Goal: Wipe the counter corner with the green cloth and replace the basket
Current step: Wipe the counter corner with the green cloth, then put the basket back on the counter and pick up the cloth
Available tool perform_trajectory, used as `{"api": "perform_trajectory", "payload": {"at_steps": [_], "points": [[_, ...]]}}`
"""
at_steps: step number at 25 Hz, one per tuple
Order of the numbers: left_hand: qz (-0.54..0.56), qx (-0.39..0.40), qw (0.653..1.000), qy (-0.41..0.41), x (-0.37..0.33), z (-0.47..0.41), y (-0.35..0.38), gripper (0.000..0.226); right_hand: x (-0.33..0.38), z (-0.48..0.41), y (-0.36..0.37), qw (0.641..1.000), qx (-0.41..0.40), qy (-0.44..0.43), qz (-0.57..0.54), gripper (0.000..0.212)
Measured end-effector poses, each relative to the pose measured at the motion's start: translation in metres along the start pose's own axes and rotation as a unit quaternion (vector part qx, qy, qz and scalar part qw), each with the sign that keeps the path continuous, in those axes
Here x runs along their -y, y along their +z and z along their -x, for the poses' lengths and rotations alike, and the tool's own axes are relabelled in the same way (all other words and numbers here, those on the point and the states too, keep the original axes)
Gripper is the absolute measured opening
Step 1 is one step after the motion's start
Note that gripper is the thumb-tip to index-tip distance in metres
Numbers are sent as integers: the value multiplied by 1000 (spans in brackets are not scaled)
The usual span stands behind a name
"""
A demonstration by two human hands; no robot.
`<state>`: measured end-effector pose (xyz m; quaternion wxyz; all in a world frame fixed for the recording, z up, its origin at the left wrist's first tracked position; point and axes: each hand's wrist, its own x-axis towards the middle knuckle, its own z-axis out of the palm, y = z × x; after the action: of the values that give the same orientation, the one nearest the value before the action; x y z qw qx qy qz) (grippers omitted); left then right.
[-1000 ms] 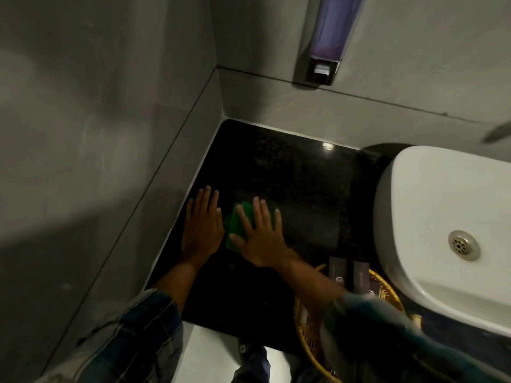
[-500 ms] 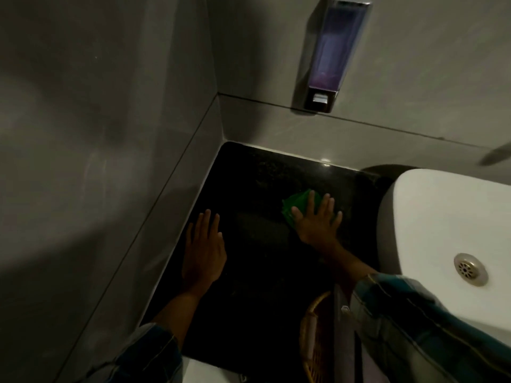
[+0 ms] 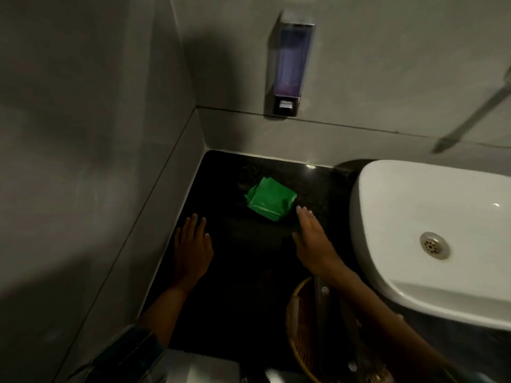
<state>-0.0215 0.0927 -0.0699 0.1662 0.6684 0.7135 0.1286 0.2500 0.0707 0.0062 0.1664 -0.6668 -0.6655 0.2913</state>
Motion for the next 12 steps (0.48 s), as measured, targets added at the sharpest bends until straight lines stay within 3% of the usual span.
{"api": "perform_trajectory", "payload": {"at_steps": [3, 5, 8, 10, 12], "points": [[50, 27, 998, 30, -49, 19, -16, 46, -23, 78, -34, 999, -33, 36, -13, 49], [145, 103, 983, 54, -88, 50, -17, 36, -39, 124, -55, 994, -72, 74, 48, 32], [144, 206, 965, 76, -122, 105, -5, 28, -63, 175, -74, 967, -55, 204, 146, 22], [153, 242, 955, 73, -127, 128, 2, 30, -70, 186, -68, 957, -4, 274, 100, 26], [194, 247, 948, 52, -129, 140, 3, 34, -70, 188, -63, 958, 21, 287, 13, 32]]}}
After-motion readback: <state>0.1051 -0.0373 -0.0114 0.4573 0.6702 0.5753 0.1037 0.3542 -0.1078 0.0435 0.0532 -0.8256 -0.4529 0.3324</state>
